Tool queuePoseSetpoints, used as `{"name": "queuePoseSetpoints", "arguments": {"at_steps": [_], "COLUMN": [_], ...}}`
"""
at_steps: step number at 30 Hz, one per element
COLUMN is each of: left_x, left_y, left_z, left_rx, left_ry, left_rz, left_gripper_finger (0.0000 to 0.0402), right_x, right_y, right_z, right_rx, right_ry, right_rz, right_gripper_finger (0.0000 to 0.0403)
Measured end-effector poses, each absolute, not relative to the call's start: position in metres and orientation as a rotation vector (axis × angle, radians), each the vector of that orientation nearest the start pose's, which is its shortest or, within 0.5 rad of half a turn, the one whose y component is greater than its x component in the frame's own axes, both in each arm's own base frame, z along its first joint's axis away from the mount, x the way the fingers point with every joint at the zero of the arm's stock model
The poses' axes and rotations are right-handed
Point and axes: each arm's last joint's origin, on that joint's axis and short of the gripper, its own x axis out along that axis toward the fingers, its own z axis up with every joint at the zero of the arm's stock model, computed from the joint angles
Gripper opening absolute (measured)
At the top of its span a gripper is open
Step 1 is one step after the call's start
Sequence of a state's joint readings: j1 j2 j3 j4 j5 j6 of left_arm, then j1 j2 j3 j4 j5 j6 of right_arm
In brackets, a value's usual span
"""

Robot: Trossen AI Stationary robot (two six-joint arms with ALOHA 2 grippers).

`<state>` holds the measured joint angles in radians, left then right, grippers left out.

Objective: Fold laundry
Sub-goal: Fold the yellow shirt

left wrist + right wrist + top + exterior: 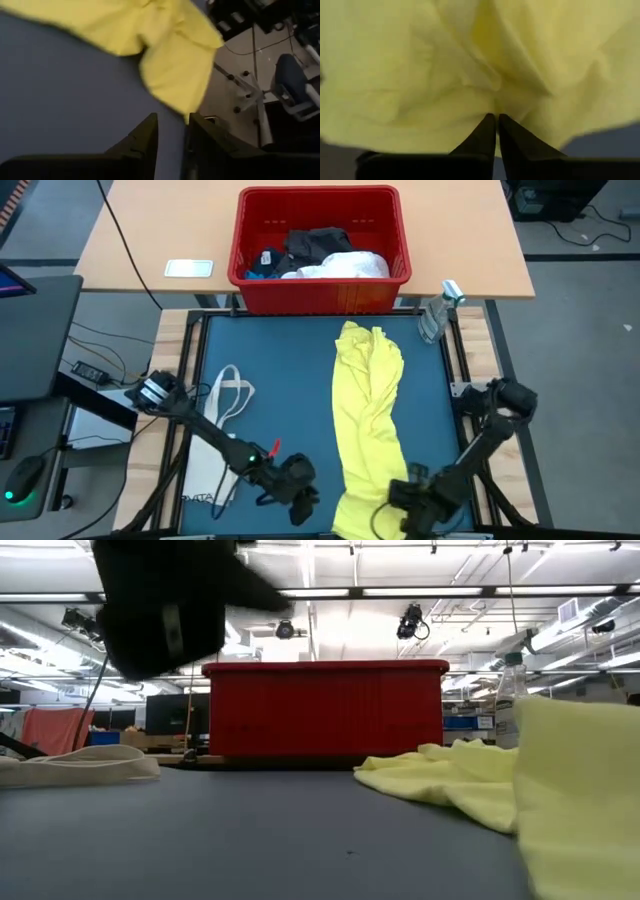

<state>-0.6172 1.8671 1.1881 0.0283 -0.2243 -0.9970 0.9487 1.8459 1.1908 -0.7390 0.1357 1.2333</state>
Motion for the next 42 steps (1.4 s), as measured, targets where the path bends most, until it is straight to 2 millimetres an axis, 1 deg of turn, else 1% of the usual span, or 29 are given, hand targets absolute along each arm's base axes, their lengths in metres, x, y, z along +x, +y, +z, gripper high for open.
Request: {"name": "queuePoseSetpoints", "arguments": {"at_steps": [3, 6, 8, 10, 13, 15, 17, 19, 22, 26, 28, 30, 33, 36, 37, 40, 42], "left_x": [0.335, 0.348, 0.359, 0.373, 0.39, 0.4, 0.409, 0.417, 0.427, 0.432, 0.435, 0.438, 0.442, 0.445, 0.446, 0.449, 0.45], "left_y": [-0.239, -0.249, -0.26, -0.272, -0.29, -0.297, -0.304, -0.309, -0.316, -0.317, -0.315, -0.312, -0.308, -0.304, -0.303, -0.299, -0.297], "left_z": [0.209, 0.228, 0.231, 0.233, 0.233, 0.226, 0.217, 0.208, 0.197, 0.174, 0.167, 0.162, 0.16, 0.156, 0.156, 0.155, 0.154], "left_rx": [-0.597, -0.463, -0.319, -0.176, 0.006, 0.102, 0.169, 0.223, 0.305, 0.38, 0.384, 0.383, 0.38, 0.369, 0.36, 0.338, 0.318], "left_ry": [0.652, 0.574, 0.544, 0.512, 0.529, 0.59, 0.632, 0.638, 0.619, 0.658, 0.671, 0.678, 0.679, 0.686, 0.688, 0.697, 0.705], "left_rz": [-0.1, -0.175, -0.225, -0.272, -0.315, -0.322, -0.328, -0.34, -0.367, -0.381, -0.373, -0.365, -0.354, -0.345, -0.341, -0.325, -0.31], "left_gripper_finger": [0.0114, 0.0114, 0.0114, 0.0115, 0.0129, 0.0148, 0.0172, 0.0198, 0.024, 0.0282, 0.029, 0.0292, 0.0289, 0.0277, 0.027, 0.0248, 0.0234], "right_x": [0.187, 0.175, 0.169, 0.163, 0.161, 0.164, 0.168, 0.173, 0.179, 0.185, 0.188, 0.191, 0.195, 0.197, 0.198, 0.2, 0.201], "right_y": [0.284, 0.295, 0.303, 0.313, 0.328, 0.334, 0.337, 0.34, 0.346, 0.357, 0.362, 0.369, 0.379, 0.382, 0.382, 0.379, 0.376], "right_z": [0.178, 0.196, 0.205, 0.209, 0.203, 0.193, 0.185, 0.178, 0.168, 0.162, 0.156, 0.149, 0.138, 0.125, 0.124, 0.122, 0.125], "right_rx": [0.298, 0.321, 0.33, 0.33, 0.289, 0.245, 0.222, 0.196, 0.079, -0.122, -0.202, -0.236, -0.247, -0.251, -0.23, -0.15, -0.107], "right_ry": [1.24, 1.106, 1.037, 0.982, 0.938, 0.938, 0.95, 0.972, 0.994, 1.018, 1.035, 1.043, 1.056, 1.072, 1.072, 1.086, 1.087], "right_rz": [-0.088, 0.0, 0.074, 0.15, 0.251, 0.292, 0.298, 0.288, 0.278, 0.257, 0.253, 0.276, 0.301, 0.272, 0.254, 0.185, 0.142], "right_gripper_finger": [0.0041, 0.0064, 0.0087, 0.0113, 0.0157, 0.0187, 0.0217, 0.0241, 0.0261, 0.0262, 0.0259, 0.0256, 0.0252, 0.0244, 0.0239, 0.0209, 0.0172]}}
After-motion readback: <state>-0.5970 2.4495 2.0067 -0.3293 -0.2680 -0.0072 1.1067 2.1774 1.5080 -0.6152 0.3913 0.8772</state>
